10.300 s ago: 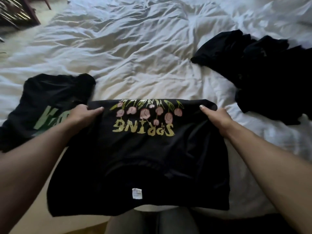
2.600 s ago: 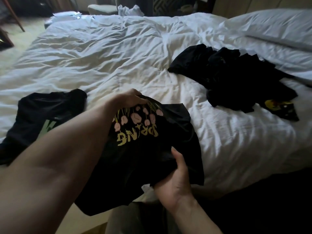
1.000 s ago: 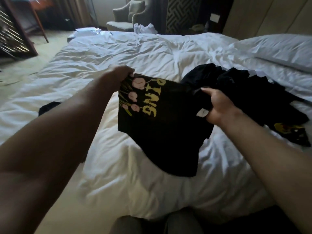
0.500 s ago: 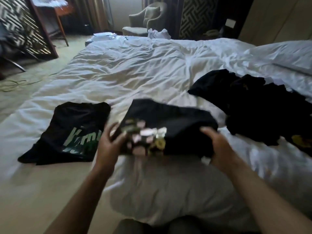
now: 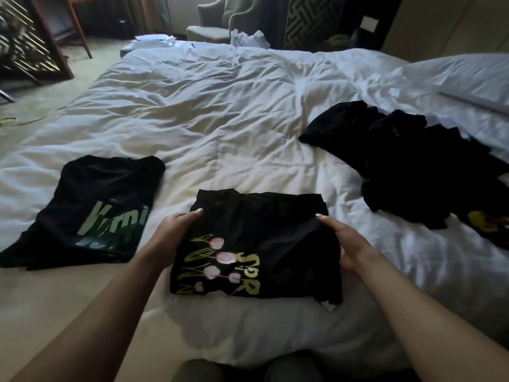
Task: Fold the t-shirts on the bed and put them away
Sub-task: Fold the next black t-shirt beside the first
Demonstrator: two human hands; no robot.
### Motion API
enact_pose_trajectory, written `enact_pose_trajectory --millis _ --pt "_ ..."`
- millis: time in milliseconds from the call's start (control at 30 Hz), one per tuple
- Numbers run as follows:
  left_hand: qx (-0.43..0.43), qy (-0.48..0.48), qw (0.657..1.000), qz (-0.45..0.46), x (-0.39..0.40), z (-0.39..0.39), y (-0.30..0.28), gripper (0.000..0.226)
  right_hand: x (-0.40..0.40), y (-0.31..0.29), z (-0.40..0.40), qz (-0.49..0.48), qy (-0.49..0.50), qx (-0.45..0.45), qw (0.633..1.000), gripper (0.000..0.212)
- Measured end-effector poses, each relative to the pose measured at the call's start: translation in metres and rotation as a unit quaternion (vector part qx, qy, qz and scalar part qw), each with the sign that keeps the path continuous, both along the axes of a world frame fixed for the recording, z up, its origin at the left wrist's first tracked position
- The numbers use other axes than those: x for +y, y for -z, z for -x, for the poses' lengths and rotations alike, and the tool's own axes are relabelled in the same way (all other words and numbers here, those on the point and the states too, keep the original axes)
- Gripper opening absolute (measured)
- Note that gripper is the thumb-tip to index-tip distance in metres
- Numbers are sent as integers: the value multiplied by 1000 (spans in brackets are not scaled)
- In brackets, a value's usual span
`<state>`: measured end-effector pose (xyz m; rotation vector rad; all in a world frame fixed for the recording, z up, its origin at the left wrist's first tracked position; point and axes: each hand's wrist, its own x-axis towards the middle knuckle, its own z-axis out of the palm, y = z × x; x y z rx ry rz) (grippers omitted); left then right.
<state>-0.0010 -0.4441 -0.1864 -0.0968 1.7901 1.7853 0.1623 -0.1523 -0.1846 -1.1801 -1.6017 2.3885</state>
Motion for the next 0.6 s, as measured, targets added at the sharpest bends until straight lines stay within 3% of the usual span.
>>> enact_pose_trajectory --millis 67,133,233,400,600 --pt "-5 11 1000 -10 8 16 4 34 9 -2 15 -9 1 -28 1000 50" --pt "-8 36 999 -2 16 29 6 38 16 -5 28 -3 -5 -54 999 26" --pt "-48 73 996 7 25 41 5 44 20 -5 40 15 -19 -73 997 16" --pt "-17 21 1000 -16 28 40 20 26 16 6 32 25 19 70 997 32" --pt "58 -5 998 -24 35 42 21 30 21 11 34 37 -10 76 996 38"
